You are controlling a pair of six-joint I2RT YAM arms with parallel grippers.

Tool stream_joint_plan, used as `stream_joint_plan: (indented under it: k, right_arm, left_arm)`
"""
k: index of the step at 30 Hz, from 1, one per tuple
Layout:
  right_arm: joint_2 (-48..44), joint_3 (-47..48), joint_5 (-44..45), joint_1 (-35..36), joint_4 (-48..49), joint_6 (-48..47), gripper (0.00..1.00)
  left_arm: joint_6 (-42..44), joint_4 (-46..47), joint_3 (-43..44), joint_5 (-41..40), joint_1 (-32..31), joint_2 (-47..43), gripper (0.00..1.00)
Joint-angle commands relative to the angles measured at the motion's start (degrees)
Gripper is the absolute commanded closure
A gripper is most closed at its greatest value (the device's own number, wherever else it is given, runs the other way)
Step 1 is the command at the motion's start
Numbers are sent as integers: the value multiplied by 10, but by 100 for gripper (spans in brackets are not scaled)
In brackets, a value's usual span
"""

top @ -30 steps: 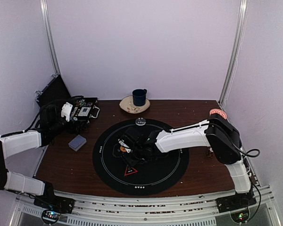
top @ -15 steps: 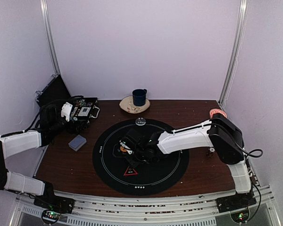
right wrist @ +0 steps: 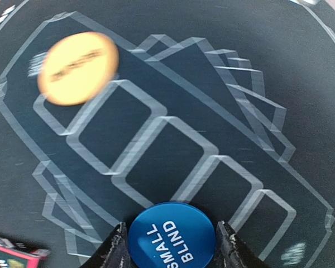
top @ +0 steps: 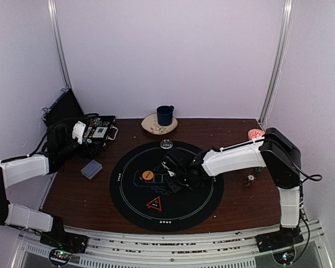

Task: Distribute texas hold em gaming equipment
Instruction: Place the small blind button on the poker table mat.

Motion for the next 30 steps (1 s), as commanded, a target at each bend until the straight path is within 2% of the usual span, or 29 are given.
stream_joint_plan:
  k: [1,19,30]
  right_arm:
    - [-24,-36,47,-31,-10,16,52]
    - [-165,-243,69,-110,68,53,52]
    - [-200,-280,96,-142,84,64,52]
  left_arm:
    - [-3,23,7,-1,4,-7,2]
    - [-4,23,6,2,4,-8,2]
    - [-5,23,6,3,5,-8,2]
